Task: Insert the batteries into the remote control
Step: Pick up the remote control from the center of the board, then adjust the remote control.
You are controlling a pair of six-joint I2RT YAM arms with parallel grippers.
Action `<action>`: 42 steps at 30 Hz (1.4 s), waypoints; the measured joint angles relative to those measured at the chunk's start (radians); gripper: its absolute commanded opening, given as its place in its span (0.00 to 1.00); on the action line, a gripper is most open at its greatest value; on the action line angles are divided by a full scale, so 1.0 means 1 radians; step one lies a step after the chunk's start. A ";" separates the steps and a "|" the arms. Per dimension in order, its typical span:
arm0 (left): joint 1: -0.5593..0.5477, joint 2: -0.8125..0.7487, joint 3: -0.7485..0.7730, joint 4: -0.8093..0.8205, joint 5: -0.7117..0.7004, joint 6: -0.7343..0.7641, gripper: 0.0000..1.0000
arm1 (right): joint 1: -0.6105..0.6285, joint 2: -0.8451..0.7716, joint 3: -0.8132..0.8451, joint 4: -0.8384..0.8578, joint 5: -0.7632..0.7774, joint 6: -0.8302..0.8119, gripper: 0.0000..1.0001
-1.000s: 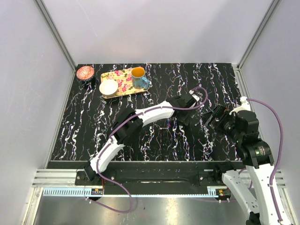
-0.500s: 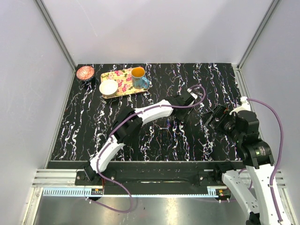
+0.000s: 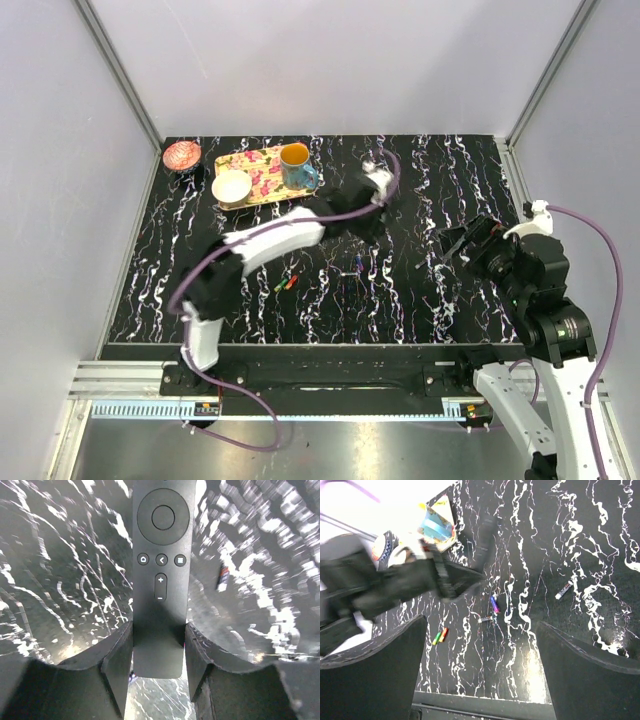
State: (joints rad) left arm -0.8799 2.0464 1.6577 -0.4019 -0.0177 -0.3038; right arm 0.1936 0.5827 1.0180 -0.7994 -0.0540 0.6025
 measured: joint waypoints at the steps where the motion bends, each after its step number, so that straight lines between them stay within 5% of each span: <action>1: 0.023 -0.076 -0.056 0.051 0.023 -0.019 0.00 | 0.000 0.000 0.002 0.011 0.014 0.003 0.99; 6: 0.166 -0.471 -0.398 0.349 0.145 -0.143 0.00 | 0.000 -0.019 -0.081 0.114 0.042 0.058 0.91; 10: 0.276 -0.719 -0.735 0.672 0.286 -0.303 0.00 | 0.000 -0.042 -0.215 0.233 -0.025 0.114 1.00; 18: 0.317 -0.774 -1.189 1.255 0.524 -0.662 0.00 | 0.000 0.142 -0.254 0.543 -0.380 0.189 1.00; 27: 0.340 -0.686 -1.255 1.627 0.620 -0.978 0.00 | 0.164 0.292 -0.220 0.641 -0.478 0.174 1.00; 32: 0.340 -0.660 -1.292 1.635 0.626 -1.034 0.00 | 0.333 0.390 -0.136 0.624 -0.426 0.119 1.00; 42: 0.340 -0.727 -1.307 1.643 0.642 -1.056 0.00 | 0.348 0.489 -0.128 0.773 -0.408 0.132 1.00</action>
State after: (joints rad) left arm -0.5400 1.3193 0.3508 1.2407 0.6239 -1.3602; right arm 0.5415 1.0714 0.8902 -0.0265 -0.4618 0.7345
